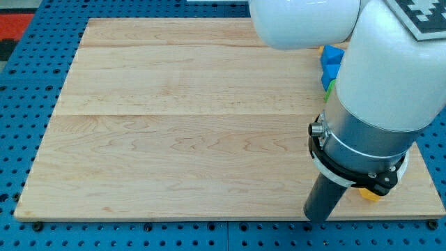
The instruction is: Nudge the yellow heart left a bit
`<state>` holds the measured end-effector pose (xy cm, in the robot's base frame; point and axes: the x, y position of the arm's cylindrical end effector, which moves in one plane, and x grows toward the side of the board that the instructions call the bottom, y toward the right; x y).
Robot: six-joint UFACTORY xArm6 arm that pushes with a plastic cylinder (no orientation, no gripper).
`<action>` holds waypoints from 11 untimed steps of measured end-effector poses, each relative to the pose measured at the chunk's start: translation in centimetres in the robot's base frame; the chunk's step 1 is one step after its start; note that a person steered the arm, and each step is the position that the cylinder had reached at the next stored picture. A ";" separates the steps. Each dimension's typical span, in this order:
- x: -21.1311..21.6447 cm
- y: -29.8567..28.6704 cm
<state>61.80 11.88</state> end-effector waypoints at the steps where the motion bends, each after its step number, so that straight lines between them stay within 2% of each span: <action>1: 0.0 0.0; 9: 0.1 1.5; 11: 0.0 19.7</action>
